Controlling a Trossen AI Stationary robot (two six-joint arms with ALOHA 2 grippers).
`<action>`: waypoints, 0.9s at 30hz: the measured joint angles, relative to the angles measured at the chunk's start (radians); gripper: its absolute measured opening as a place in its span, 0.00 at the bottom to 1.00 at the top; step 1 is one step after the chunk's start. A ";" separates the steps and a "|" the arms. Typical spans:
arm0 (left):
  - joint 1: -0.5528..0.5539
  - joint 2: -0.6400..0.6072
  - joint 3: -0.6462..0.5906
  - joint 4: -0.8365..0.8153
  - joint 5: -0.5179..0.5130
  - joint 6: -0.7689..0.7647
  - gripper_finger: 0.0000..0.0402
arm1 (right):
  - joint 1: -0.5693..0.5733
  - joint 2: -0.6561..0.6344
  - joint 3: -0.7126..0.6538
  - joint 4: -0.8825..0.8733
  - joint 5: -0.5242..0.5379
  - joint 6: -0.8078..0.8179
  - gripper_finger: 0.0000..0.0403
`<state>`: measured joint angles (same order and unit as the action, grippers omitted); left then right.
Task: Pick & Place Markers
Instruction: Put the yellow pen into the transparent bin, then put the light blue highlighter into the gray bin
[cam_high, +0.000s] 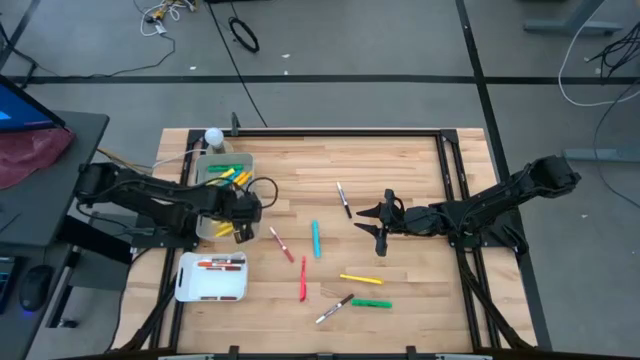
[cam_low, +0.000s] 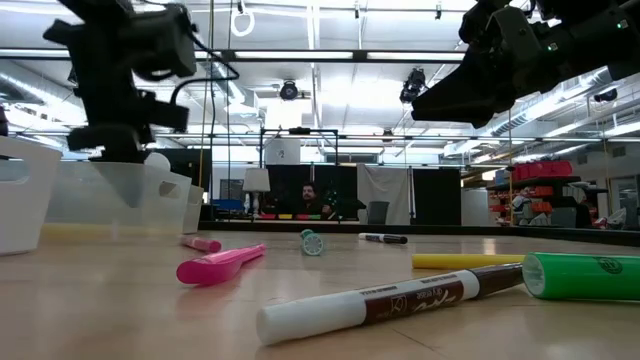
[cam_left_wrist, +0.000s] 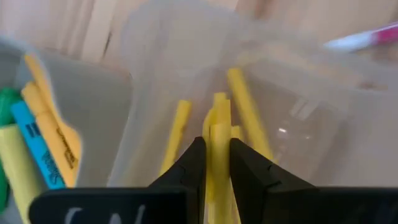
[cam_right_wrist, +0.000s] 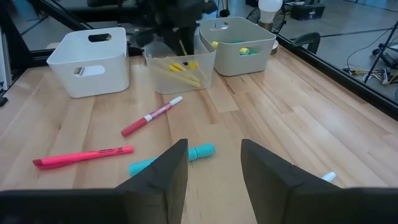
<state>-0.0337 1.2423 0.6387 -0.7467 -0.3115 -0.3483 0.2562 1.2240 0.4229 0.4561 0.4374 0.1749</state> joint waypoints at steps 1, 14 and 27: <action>0.019 0.000 -0.011 0.008 0.000 -0.001 0.14 | 0.000 0.000 0.000 0.000 0.000 0.001 0.37; 0.071 0.000 -0.034 0.024 0.044 0.039 0.40 | 0.000 0.000 0.000 0.000 0.000 0.002 0.37; -0.054 -0.005 0.288 0.054 -0.034 0.002 0.47 | 0.000 0.000 0.000 -0.001 0.000 0.000 0.37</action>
<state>-0.0877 1.2368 0.9267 -0.6927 -0.3451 -0.3458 0.2558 1.2241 0.4229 0.4551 0.4374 0.1749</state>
